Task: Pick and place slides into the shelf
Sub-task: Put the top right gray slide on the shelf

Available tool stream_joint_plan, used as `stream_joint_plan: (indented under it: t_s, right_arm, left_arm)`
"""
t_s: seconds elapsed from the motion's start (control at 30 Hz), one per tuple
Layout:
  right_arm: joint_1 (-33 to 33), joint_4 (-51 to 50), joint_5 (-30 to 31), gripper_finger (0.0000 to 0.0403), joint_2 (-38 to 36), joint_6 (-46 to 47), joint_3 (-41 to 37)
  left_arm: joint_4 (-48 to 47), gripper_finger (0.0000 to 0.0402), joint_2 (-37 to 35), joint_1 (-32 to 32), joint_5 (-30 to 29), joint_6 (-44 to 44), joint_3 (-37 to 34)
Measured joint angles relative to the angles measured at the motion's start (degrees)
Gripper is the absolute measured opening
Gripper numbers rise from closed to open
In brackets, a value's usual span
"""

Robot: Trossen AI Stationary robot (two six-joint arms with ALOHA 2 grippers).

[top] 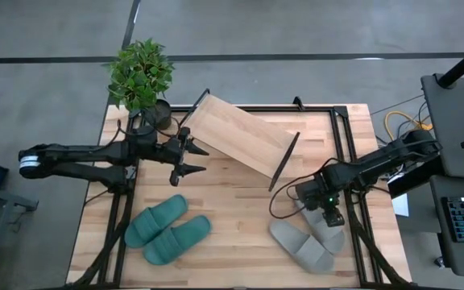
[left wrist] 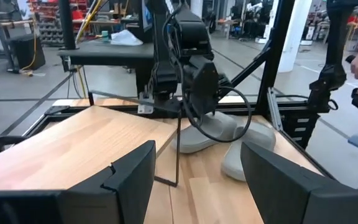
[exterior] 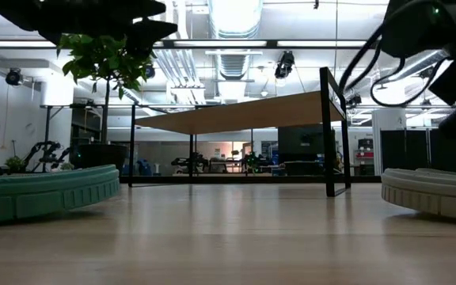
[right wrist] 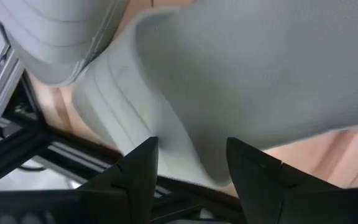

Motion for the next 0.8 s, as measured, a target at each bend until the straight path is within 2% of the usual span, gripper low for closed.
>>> stream_joint_plan:
  t_s: [0.2,0.47,0.6,0.8]
  right_arm:
    - [0.0,0.04,-6.66,0.0171,1.28,-0.13,-0.08]
    - [0.01,0.78,-7.04,0.0155,2.17,-0.14,-0.08]
    - [0.24,1.29,-7.37,0.0116,2.14,-1.8,-0.11]
    - [0.26,1.29,-12.17,0.0028,1.94,-6.39,-0.21]
  left_arm:
    - [0.15,0.0222,1.68,0.0,0.0,0.01,0.0]
    - [2.63,0.0222,4.19,0.0,0.0,0.05,0.0]
    - [2.78,0.0222,5.08,0.0,-0.01,0.06,0.0]
    - [2.9,0.0222,6.12,0.0,-0.16,0.06,0.0]
